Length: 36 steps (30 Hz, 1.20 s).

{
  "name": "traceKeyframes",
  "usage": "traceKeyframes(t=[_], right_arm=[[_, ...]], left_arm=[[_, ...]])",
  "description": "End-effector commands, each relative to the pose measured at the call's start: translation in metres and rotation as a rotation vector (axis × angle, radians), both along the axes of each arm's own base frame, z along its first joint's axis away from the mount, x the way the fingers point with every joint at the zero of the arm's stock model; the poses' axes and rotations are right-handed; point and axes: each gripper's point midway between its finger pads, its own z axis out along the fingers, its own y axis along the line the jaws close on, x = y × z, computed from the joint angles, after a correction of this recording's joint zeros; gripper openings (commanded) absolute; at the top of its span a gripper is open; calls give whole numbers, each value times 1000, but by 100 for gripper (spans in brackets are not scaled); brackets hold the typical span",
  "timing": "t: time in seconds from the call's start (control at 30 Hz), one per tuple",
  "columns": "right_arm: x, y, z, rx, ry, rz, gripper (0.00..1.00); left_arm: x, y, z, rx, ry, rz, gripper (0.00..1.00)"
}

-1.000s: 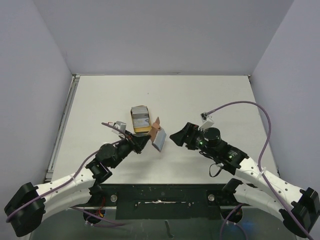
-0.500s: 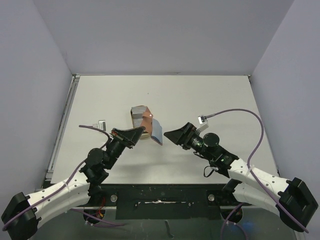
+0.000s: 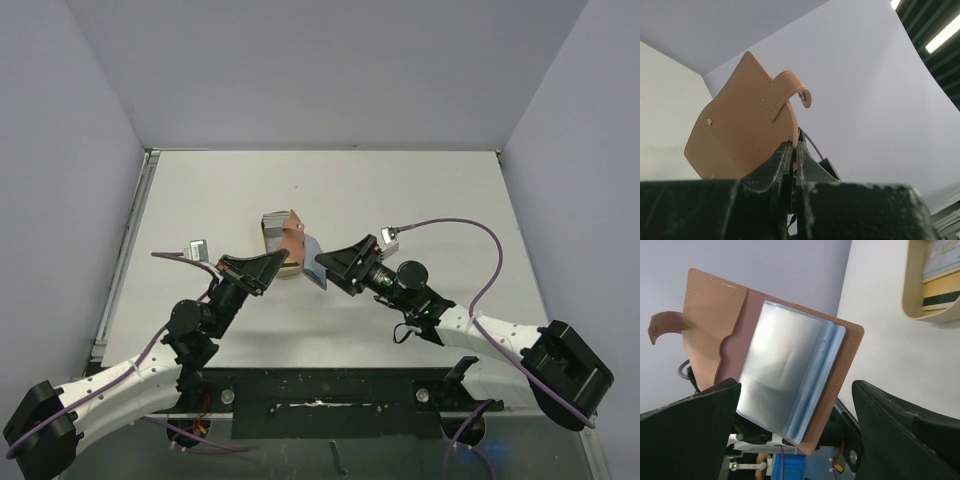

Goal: Put the credit cards into the card holder
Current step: Open the card holder at the center of the board.

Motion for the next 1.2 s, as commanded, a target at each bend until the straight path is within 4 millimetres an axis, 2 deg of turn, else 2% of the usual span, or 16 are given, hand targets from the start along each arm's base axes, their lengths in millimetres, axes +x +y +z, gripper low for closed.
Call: traceKeyframes(t=[0.0, 0.13, 0.27, 0.33, 0.37, 0.43, 0.53, 0.73, 0.83, 0.87, 0.9, 1.0, 1.17], right_arm=[[-10, 7, 57, 239, -89, 74, 98], [-16, 6, 68, 322, -127, 109, 87], [-16, 3, 62, 330, -119, 98, 69], [-15, 1, 58, 314, -116, 86, 56], [-14, 1, 56, 302, -119, 77, 45], [-11, -1, 52, 273, -125, 57, 31], [-6, -3, 45, 221, -120, 28, 19], [0, -7, 31, 118, -134, -5, 4], [4, -9, 14, 18, -110, -15, 0], [5, -9, 8, -20, -102, -14, 0], [6, -11, 2, -57, -100, -15, 0], [7, -17, -17, -180, -81, 2, 0], [9, -32, -53, -414, -39, 60, 0]], left_arm=[[-12, 7, 32, -102, -83, -23, 0], [-12, 9, 24, -93, -76, -17, 0], [-8, 11, 5, -35, -44, 13, 0], [-4, 12, -10, 1, -10, 35, 0], [-4, 14, -14, 7, 0, 41, 0], [-3, 16, -24, 14, 15, 48, 0], [-4, 18, -33, 21, 29, 51, 0], [-1, 22, -50, 81, 49, 84, 0], [6, 23, -80, 208, 136, 123, 0], [9, 25, -88, 253, 167, 138, 3], [10, 27, -99, 304, 201, 152, 10], [11, 32, -112, 418, 245, 176, 27], [6, 30, -131, 574, 234, 142, 38]])
